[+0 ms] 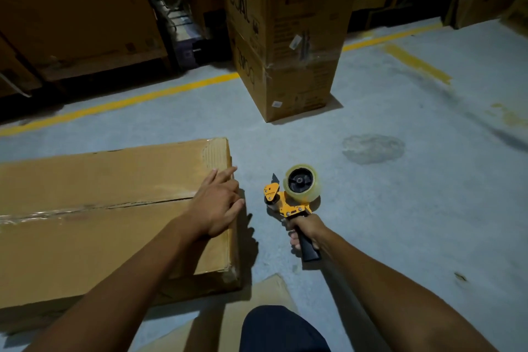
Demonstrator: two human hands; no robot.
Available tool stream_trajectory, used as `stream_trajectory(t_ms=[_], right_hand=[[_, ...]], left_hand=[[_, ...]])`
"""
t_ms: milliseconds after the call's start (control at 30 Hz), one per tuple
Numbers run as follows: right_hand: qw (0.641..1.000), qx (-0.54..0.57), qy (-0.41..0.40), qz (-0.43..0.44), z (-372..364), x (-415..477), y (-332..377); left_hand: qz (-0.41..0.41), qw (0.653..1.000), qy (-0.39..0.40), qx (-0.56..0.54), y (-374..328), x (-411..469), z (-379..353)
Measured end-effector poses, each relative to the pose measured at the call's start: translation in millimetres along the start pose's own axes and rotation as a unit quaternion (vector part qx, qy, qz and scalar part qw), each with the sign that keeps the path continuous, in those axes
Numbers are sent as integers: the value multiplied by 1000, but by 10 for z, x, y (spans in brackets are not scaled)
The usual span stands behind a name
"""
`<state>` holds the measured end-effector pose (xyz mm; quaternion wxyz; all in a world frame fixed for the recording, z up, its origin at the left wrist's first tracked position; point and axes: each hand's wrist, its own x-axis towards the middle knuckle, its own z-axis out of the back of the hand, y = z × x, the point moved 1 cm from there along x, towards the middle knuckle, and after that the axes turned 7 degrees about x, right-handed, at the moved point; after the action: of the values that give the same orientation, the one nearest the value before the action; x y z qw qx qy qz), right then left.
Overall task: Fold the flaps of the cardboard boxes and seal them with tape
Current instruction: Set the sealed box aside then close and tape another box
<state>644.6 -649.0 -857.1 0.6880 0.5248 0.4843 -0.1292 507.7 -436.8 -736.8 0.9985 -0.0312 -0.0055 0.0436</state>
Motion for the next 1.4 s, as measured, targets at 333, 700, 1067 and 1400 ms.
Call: stream_trajectory(t_ms=[333, 700, 1067, 1400], right_hand=[[977, -124, -152, 79, 27, 190, -183], [893, -191, -193, 360, -990, -862, 604], [887, -325, -174, 278, -1893, -1171, 560], [689, -565, -193, 411, -2010, -1181, 486]], left_hand=[[4, 999, 21, 34, -47, 13, -17], [260, 964, 48, -17, -188, -257, 63], [195, 977, 90, -12, 419, -822, 98], [192, 978, 83, -13, 704, -1153, 93]])
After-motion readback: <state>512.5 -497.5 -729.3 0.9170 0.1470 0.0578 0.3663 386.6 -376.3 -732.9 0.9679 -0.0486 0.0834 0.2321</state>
